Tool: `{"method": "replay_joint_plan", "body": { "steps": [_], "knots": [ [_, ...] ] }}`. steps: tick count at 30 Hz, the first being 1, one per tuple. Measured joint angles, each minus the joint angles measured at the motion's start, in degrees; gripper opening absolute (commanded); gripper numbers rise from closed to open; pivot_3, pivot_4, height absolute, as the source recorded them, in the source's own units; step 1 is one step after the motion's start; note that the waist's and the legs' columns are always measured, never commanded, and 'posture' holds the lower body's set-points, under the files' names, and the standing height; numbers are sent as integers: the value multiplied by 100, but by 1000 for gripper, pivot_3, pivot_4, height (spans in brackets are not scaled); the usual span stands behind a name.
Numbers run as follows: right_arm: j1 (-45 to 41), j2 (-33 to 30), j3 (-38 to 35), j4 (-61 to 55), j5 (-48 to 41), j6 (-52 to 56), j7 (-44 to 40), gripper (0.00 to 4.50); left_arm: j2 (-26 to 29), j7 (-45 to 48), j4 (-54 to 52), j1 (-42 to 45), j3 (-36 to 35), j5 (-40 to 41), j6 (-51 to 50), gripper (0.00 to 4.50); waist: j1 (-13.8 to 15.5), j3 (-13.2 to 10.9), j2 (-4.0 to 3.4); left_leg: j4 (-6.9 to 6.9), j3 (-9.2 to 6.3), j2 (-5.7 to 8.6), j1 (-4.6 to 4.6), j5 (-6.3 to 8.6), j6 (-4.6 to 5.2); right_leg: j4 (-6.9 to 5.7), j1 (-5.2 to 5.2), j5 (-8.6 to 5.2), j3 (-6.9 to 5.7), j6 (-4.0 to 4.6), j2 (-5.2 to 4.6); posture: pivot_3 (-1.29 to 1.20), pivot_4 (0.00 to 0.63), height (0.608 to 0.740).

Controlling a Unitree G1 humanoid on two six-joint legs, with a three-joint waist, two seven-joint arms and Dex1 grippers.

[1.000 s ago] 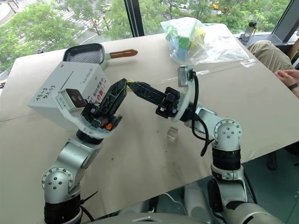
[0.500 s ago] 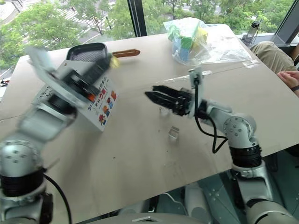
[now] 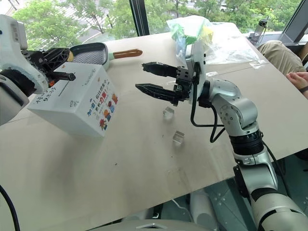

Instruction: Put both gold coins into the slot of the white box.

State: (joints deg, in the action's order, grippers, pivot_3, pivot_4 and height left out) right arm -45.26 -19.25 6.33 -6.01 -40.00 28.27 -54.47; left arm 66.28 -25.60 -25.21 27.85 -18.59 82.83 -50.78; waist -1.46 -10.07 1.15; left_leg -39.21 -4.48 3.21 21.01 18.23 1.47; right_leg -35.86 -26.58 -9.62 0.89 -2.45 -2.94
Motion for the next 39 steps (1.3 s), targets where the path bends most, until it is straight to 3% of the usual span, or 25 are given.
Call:
{"method": "replay_joint_plan", "body": {
  "steps": [13,39],
  "knots": [
    [65,6,1,214,353,-117,-278,3286,-70,550,-92,-789,-121,-1184,-716,0,-19,-1,-2,0,4,0,1,0,-1,-3,-4,0,3,0,-3,0,150,721],
    [78,11,-2,205,405,34,-195,3286,-846,789,-510,-788,-593,-2099,-1446,0,-57,4,-7,-2,5,1,-6,-2,-4,-16,-3,1,6,1,-5,0,150,721]
  ]
}}
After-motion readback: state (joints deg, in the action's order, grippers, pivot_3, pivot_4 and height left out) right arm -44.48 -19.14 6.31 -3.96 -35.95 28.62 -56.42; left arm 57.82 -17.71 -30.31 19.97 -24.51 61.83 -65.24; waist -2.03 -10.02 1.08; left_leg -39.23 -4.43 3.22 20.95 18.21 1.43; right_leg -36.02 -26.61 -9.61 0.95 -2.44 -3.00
